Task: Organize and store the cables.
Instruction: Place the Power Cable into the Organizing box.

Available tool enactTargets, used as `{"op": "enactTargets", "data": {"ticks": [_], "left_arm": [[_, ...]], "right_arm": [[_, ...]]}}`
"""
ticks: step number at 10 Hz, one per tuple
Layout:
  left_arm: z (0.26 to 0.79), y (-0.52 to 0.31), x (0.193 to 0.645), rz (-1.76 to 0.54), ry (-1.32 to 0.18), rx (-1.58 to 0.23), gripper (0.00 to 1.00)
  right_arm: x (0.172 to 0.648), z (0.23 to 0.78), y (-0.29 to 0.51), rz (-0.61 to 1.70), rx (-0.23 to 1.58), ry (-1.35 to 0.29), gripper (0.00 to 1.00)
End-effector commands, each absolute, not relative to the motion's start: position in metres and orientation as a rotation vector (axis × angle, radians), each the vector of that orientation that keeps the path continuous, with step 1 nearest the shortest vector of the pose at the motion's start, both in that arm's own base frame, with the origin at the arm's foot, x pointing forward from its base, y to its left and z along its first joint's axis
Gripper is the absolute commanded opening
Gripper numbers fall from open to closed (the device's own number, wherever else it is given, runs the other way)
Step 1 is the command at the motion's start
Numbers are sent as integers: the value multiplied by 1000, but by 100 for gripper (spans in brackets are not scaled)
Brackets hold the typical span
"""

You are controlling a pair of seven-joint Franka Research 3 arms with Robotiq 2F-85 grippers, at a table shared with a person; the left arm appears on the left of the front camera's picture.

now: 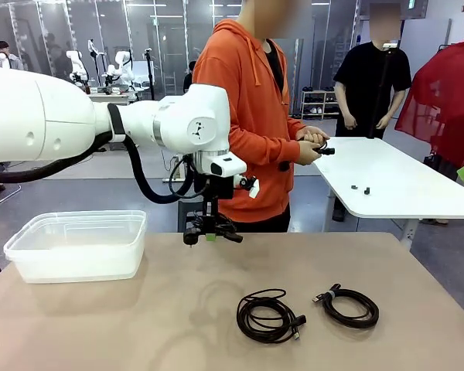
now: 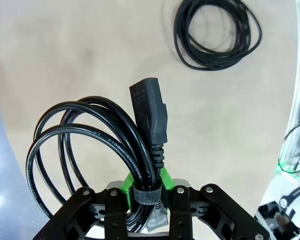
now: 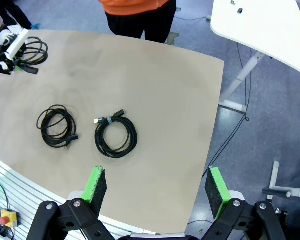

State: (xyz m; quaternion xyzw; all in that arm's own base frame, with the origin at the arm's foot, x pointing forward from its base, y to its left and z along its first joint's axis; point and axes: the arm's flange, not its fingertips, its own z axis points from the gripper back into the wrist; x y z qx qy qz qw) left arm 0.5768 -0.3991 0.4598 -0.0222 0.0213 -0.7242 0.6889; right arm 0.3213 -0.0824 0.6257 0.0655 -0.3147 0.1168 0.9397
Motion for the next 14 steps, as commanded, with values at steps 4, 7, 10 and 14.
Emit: {"op": "enactTargets", "data": {"ticks": [4, 7, 10, 14], "left_arm": [[541, -359, 543, -1690, 18, -67, 15], [568, -293, 511, -1740, -37, -15, 15], [568, -222, 478, -1701, -107, 30, 15], [576, -206, 488, -1692, -91, 50, 15]], "right_arm": [[321, 626, -82, 241, 136, -647, 100], [321, 626, -82, 241, 136, -647, 100], [321, 626, -82, 241, 136, -647, 100], [321, 626, -82, 241, 136, -647, 100]]}}
